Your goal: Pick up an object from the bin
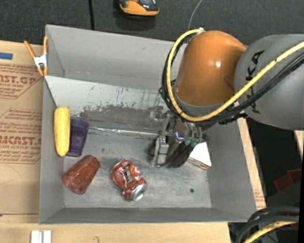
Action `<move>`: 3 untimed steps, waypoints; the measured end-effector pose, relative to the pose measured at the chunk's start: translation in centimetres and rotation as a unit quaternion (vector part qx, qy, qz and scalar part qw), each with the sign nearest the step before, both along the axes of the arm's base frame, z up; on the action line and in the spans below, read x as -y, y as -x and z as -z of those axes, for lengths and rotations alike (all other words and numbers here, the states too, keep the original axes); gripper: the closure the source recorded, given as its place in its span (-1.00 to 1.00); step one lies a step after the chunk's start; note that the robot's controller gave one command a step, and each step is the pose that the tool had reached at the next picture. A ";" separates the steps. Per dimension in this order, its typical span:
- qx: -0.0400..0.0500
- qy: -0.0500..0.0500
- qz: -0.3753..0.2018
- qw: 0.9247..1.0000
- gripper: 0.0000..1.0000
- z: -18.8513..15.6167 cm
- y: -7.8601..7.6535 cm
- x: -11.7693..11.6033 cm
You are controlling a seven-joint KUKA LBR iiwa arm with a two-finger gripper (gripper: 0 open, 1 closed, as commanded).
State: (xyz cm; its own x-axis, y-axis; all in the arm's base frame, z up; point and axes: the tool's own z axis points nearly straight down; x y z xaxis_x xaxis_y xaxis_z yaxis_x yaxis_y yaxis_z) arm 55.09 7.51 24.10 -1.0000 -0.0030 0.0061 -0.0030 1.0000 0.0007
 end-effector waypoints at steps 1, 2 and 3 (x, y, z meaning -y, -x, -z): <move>0.004 0.000 0.001 1.000 -1.00 -0.5 -0.1 0.0; 0.006 -0.001 0.032 0.999 -1.00 8.0 1.7 -0.6; 0.001 0.000 0.059 0.998 -1.00 11.7 2.6 -0.8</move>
Offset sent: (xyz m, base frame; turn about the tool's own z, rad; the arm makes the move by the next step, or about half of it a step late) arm -0.0371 0.0108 -0.1710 0.1319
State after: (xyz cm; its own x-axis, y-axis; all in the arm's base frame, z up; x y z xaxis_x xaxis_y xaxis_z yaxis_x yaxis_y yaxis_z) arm 52.52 8.32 12.41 -0.9934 0.1143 0.0048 0.1143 0.9934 0.0003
